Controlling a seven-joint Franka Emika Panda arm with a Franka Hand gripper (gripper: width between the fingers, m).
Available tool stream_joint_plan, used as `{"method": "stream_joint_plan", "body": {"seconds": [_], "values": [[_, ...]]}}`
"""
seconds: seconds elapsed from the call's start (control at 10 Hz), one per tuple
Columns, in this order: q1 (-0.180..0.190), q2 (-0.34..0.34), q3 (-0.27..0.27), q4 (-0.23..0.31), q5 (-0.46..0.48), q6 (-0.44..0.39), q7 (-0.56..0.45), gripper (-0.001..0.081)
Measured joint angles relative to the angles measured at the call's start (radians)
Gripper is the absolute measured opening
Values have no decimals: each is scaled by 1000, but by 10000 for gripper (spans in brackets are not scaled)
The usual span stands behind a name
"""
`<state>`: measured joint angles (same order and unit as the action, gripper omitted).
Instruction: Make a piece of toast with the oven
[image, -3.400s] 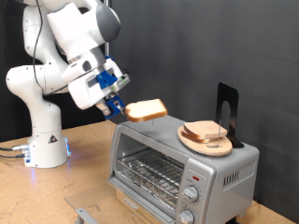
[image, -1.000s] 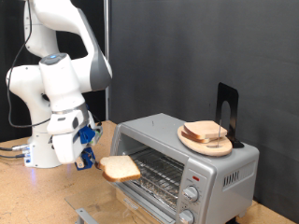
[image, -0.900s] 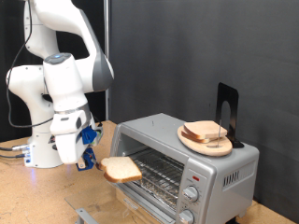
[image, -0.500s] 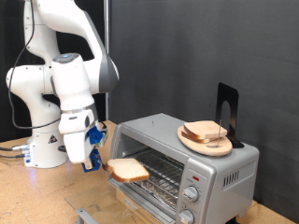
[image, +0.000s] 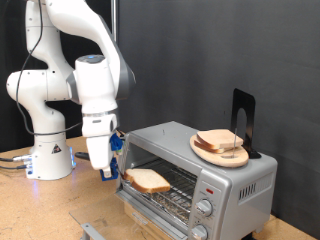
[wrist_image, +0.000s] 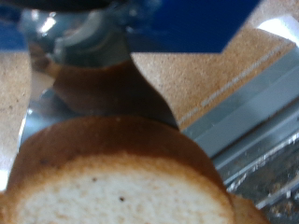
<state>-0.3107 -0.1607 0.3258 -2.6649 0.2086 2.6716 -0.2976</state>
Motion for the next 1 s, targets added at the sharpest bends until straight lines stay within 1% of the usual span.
{"method": "stream_joint_plan", "body": {"seconds": [0.1,0.3,0.6,0.8,0.9,1.0], "values": [[1,1,20,5,-12,6,31,400],[7,0,52,19,-12,9,53,400],[6,-8,64,23,-19,9,55,400],[0,-8,70,17,-74,16,77,400],[-6,-7,75,6,-106,32,95,400],[-10,-7,76,0,-120,42,108,400]]}}
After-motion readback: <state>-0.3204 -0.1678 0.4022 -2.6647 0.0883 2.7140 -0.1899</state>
